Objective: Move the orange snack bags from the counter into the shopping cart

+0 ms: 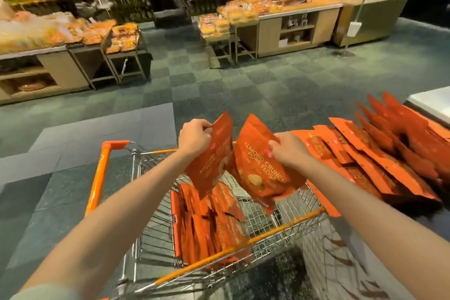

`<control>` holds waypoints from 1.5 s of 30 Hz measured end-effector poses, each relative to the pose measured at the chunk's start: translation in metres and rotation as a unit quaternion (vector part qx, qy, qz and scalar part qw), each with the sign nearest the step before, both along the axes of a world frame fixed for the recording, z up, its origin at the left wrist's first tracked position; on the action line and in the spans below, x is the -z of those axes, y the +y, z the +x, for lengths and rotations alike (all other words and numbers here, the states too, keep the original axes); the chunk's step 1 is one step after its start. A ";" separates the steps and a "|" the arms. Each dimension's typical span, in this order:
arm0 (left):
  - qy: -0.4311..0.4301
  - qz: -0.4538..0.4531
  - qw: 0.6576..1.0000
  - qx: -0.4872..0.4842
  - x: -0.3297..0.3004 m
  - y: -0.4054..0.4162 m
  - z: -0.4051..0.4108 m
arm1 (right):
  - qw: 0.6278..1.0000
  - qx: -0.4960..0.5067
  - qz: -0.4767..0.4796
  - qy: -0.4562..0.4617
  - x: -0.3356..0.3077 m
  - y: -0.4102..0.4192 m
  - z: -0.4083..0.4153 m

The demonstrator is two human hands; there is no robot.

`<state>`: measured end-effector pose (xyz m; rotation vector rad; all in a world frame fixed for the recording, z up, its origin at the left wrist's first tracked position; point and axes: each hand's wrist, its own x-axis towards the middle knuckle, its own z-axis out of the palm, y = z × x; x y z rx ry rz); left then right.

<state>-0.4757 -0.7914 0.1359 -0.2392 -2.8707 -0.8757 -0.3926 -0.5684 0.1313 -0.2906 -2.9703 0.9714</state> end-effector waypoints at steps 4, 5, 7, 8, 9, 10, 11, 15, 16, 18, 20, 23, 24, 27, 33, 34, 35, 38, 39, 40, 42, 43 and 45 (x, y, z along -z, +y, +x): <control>-0.053 0.027 0.998 -0.007 0.033 0.020 -0.022 | 0.999 0.028 -0.007 -0.040 0.015 0.019 -0.018; -0.066 0.034 0.997 -0.012 0.043 0.025 -0.029 | 0.999 0.032 -0.004 -0.044 0.019 0.024 -0.025; -0.098 0.045 0.994 -0.017 0.064 0.036 -0.042 | 0.998 0.035 0.002 -0.058 0.036 0.033 -0.041; -0.114 0.052 0.992 -0.018 0.076 0.042 -0.048 | 0.997 0.036 0.002 -0.069 0.046 0.037 -0.049; -0.129 0.057 0.990 -0.018 0.086 0.048 -0.053 | 0.996 0.035 -0.001 -0.081 0.057 0.040 -0.057; -0.146 0.062 0.987 -0.021 0.100 0.055 -0.061 | 0.995 0.032 -0.002 -0.095 0.070 0.044 -0.068; -0.160 0.065 0.985 -0.023 0.110 0.060 -0.067 | 0.994 0.032 -0.004 -0.106 0.082 0.047 -0.078; -0.228 0.062 0.971 -0.040 0.157 0.074 -0.087 | 0.984 0.016 -0.013 -0.175 0.127 0.056 -0.119; -0.249 0.060 0.965 -0.046 0.170 0.077 -0.092 | 0.981 0.010 -0.011 -0.195 0.140 0.058 -0.130; -0.291 0.059 0.953 -0.060 0.194 0.082 -0.092 | 0.971 -0.007 -0.011 -0.239 0.160 0.060 -0.142; -0.325 0.068 0.940 -0.079 0.215 0.085 -0.090 | 0.963 -0.021 -0.018 -0.270 0.182 0.061 -0.154; -0.369 0.091 0.917 -0.122 0.248 0.088 -0.084 | 0.947 -0.033 -0.035 -0.319 0.217 0.061 -0.174; -0.387 0.095 0.907 -0.139 0.261 0.088 -0.082 | 0.939 -0.038 -0.042 -0.338 0.231 0.060 -0.180; -0.425 0.103 0.882 -0.175 0.290 0.087 -0.072 | 0.922 -0.065 -0.078 -0.375 0.257 0.055 -0.191; -0.491 0.076 0.838 -0.227 0.332 0.080 -0.032 | 0.901 -0.085 -0.093 -0.415 0.299 0.047 -0.205; -0.496 0.066 0.834 -0.232 0.337 0.078 -0.024 | 0.900 -0.086 -0.093 -0.417 0.305 0.044 -0.207; -0.502 0.061 0.829 -0.240 0.343 0.076 -0.016 | 0.899 -0.088 -0.089 -0.420 0.310 0.040 -0.208; -0.515 0.065 0.813 -0.265 0.350 0.069 0.001 | 0.901 -0.084 -0.080 -0.418 0.325 0.027 -0.208; -0.517 0.065 0.809 -0.272 0.350 0.066 0.004 | 0.902 -0.084 -0.080 -0.415 0.330 0.021 -0.208; -0.519 0.065 0.806 -0.276 0.349 0.065 0.005 | 0.905 -0.078 -0.082 -0.411 0.334 0.015 -0.207; -0.523 0.067 0.800 -0.285 0.346 0.063 0.006 | 0.907 -0.069 -0.093 -0.405 0.341 0.003 -0.203; -0.525 0.069 0.798 -0.287 0.344 0.063 0.005 | 0.909 -0.066 -0.100 -0.398 0.344 -0.003 -0.202; -0.530 0.068 0.795 -0.288 0.342 0.064 0.003 | 0.912 -0.065 -0.116 -0.387 0.348 -0.016 -0.201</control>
